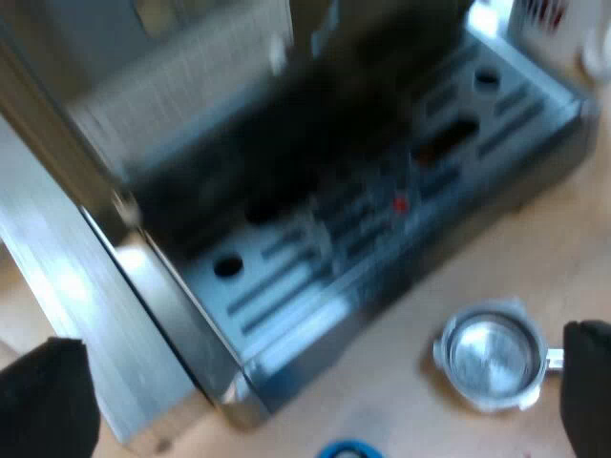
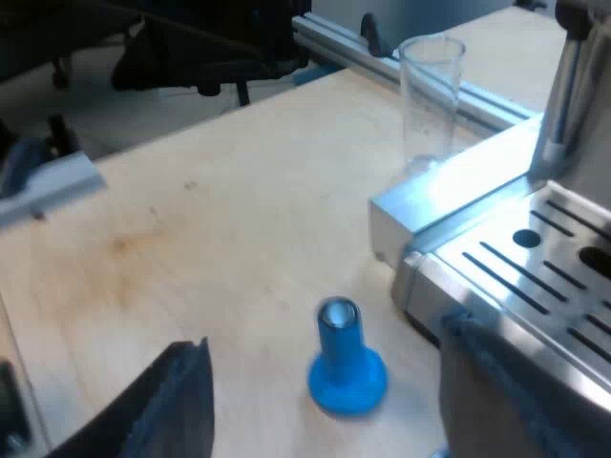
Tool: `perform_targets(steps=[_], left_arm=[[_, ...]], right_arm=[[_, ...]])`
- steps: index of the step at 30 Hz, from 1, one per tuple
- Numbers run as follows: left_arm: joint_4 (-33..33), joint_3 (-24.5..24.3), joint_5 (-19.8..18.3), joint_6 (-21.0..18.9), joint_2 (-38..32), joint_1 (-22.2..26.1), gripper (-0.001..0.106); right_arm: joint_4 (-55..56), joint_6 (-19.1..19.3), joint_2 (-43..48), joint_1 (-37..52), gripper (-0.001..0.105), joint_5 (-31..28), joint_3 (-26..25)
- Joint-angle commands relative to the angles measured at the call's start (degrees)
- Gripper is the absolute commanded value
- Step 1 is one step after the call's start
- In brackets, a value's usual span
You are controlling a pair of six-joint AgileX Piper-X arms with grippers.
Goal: Grind coffee beans and then tamp
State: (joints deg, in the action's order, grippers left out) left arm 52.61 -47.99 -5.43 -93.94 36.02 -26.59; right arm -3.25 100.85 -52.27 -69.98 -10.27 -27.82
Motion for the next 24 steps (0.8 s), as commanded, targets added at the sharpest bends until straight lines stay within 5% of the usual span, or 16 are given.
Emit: perform_targets(steps=[1,11,13,24], left_arm=[[0.1,-2.2,1.0,-0.7,-0.8,-0.1,0.105],[0.0,-6.6,1.0,-0.7,-0.8,-0.1,0.105],[-0.7,-7.2,1.0,-0.9,-0.8,0.5,0.105],[-1.2,-7.2,-4.0,-4.5,1.7,12.5,0.105]], right_arm=[[5.8,-3.0,0.8,0.0,0.054,0.3,-5.3],[27.1,-3.6,4.2,1.8,0.054,-4.6,-18.2],[34.3,-6.9,4.7,6.2,0.054,-4.3,-21.6],[46.9,-12.3,4.7,26.0,0.054,4.1,-23.4]])
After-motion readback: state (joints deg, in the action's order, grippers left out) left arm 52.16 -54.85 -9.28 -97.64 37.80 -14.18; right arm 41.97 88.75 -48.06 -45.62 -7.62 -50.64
